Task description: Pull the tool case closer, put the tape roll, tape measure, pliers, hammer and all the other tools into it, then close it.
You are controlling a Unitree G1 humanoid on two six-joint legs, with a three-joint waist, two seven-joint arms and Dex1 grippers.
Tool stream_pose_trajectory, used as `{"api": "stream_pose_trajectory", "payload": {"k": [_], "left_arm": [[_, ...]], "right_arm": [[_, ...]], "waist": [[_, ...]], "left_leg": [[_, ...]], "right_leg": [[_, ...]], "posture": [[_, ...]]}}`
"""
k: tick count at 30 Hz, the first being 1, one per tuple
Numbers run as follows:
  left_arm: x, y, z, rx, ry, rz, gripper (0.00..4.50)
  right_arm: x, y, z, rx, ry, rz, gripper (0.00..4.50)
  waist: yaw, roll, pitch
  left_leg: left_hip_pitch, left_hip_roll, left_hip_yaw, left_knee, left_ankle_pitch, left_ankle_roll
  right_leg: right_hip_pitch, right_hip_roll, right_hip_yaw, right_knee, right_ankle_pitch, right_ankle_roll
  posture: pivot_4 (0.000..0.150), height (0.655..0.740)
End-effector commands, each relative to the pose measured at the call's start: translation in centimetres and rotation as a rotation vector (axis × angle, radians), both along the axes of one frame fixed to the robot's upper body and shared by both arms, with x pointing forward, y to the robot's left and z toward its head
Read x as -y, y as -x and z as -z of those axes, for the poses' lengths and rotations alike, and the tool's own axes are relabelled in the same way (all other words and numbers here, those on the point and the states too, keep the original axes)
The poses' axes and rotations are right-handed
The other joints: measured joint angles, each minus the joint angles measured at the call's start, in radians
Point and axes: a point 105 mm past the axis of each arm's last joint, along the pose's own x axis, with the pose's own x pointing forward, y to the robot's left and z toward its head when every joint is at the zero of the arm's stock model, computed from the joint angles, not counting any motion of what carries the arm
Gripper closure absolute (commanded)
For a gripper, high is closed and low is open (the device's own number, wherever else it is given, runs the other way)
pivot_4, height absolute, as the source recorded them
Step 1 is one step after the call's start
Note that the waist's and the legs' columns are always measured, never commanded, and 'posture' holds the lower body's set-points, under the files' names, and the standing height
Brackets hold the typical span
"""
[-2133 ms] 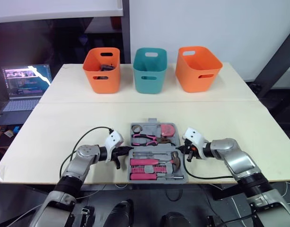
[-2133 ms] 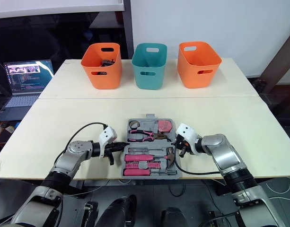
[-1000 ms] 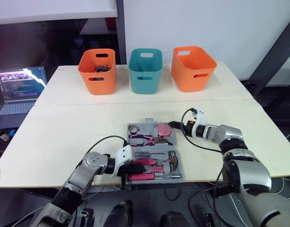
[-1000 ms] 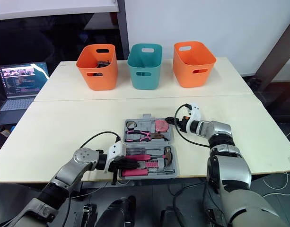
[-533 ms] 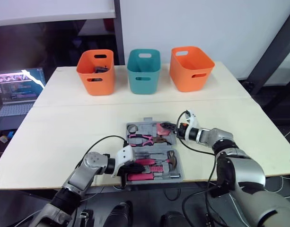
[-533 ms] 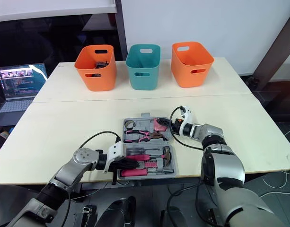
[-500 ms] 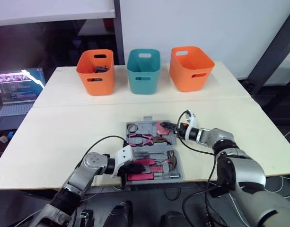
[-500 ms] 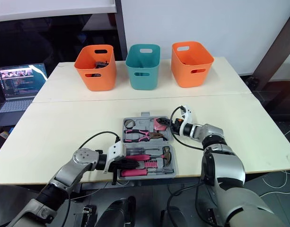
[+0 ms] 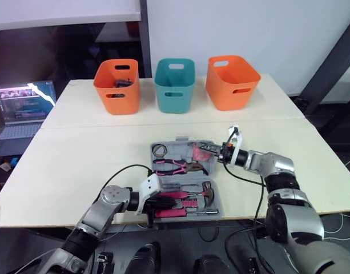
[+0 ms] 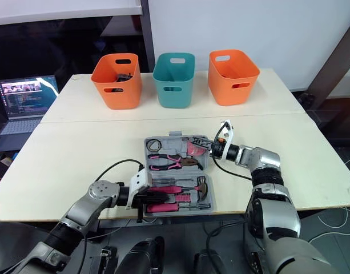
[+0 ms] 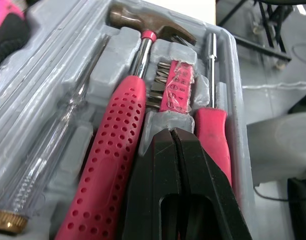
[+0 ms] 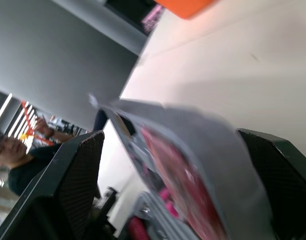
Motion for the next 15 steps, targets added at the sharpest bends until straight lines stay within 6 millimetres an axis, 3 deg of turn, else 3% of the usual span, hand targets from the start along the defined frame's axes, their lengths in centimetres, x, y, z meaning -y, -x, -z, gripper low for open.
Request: {"api": "stream_pose_trajectory", "payload": {"k": [1,8,15], "left_arm": [[-0.7,-0.6,-1.5,0.023,0.029,-0.045,4.5],[-2.2,-1.7,-5.7,0.056,0.166,-0.135,4.5],[-7.2,-0.4,-9.7,-0.005,0.248,-0.153,4.5]], "right_arm": [[-0.3,1.5,-2.7,0.09,-0.032,-0.061,0.06],[-0.4,3.9,-3.6,0.117,-0.035,-0.112,0.06],[-0.5,5.9,-4.3,0.141,-0.028,-0.164,0.06]], "waist": [[0.0,0.0,0.0],[0.001,0.0,0.0],[-0.001,0.0,0.001]], "left_leg": [[-0.001,0.0,0.0,0.0,0.0,0.0],[-0.008,0.0,0.0,0.001,0.0,0.001],[-0.013,0.0,0.0,0.001,0.001,0.001]], "right_leg": [[-0.001,0.0,0.0,0.0,0.0,0.0],[-0.004,0.0,0.0,0.0,0.0,0.0],[-0.009,0.001,-0.001,0.0,0.0,0.0]], "posture": [[0.15,0.74],[0.15,0.74],[0.15,0.74]]}}
